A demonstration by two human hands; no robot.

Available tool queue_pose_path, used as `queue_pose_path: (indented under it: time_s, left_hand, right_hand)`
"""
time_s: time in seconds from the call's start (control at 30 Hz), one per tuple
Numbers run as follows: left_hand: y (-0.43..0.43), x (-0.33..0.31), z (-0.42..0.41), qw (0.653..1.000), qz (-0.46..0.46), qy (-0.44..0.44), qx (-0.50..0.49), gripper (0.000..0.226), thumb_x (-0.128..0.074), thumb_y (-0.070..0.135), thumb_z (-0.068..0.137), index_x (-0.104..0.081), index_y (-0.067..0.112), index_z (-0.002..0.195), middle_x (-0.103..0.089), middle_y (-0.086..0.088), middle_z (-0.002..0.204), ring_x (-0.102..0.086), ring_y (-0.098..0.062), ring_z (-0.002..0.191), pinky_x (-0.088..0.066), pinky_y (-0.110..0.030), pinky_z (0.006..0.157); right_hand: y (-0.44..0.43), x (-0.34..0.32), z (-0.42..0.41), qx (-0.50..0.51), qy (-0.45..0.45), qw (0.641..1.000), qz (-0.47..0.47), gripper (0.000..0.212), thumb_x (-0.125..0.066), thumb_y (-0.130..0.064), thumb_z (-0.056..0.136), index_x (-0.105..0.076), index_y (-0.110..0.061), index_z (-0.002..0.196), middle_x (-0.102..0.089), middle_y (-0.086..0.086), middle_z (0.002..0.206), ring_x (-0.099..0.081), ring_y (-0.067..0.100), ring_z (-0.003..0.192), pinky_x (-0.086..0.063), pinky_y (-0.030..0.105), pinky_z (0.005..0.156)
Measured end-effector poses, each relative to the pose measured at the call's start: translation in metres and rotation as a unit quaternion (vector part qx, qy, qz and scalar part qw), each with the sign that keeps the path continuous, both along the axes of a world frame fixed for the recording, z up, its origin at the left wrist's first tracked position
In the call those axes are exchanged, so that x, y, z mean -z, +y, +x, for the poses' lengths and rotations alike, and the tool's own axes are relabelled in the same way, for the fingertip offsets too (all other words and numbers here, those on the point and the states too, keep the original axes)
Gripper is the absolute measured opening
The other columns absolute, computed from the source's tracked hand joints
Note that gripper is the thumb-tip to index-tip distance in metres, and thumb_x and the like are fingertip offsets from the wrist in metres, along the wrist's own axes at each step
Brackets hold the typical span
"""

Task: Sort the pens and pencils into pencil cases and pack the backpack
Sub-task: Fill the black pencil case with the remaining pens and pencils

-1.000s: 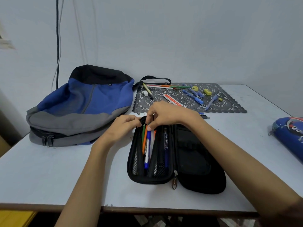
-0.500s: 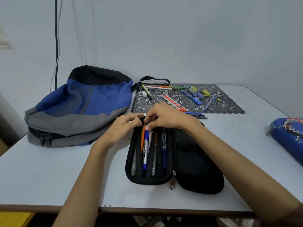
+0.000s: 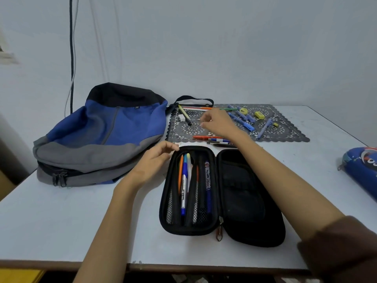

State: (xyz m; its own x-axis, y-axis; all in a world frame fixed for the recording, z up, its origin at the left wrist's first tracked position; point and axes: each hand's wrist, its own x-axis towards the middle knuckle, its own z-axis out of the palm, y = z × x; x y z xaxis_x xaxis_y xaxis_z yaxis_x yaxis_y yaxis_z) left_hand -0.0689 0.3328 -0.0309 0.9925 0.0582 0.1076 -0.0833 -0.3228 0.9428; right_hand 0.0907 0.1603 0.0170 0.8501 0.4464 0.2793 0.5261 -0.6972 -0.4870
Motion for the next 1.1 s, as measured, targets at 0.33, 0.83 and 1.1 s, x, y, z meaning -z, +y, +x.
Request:
queue_pose_path:
  time_s: [0.33,0.83,1.1]
  left_hand:
    - [0.006,0.030,0.008,0.919,0.392,-0.034,-0.018,0.063,-0.018,0.042,0.096,-0.011,0.023,0.156,-0.016,0.005,0.161,-0.012,-0.005,0.147,0.000,-0.014,0.115]
    - [0.008,0.026,0.008,0.891,0.453,-0.028,-0.015,0.087,0.017,0.054,0.067,0.005,0.035,0.151,0.011,0.026,0.153,0.009,0.013,0.140,0.014,-0.007,0.111]
    - [0.016,0.042,0.012,0.894,0.442,-0.073,-0.011,0.070,-0.004,0.047,0.085,-0.015,0.027,0.151,-0.009,0.016,0.156,-0.011,0.002,0.145,-0.003,-0.015,0.116]
  right_hand:
    - [0.022,0.026,0.065,0.017,0.016,0.962,-0.273,0.053,-0.044,-0.030,0.100,-0.033,-0.006,0.146,-0.028,0.012,0.155,-0.030,0.031,0.140,-0.032,0.048,0.111]
    - [0.029,0.036,0.156,-0.009,-0.061,0.967,-0.247,0.029,-0.038,-0.016,0.100,-0.051,-0.006,0.124,-0.054,0.019,0.128,-0.053,0.035,0.114,-0.044,0.038,0.085]
    - [0.037,0.046,0.166,0.014,-0.158,0.953,-0.257,0.035,-0.038,-0.015,0.100,-0.052,-0.009,0.132,-0.049,0.013,0.133,-0.043,0.030,0.126,-0.038,0.045,0.099]
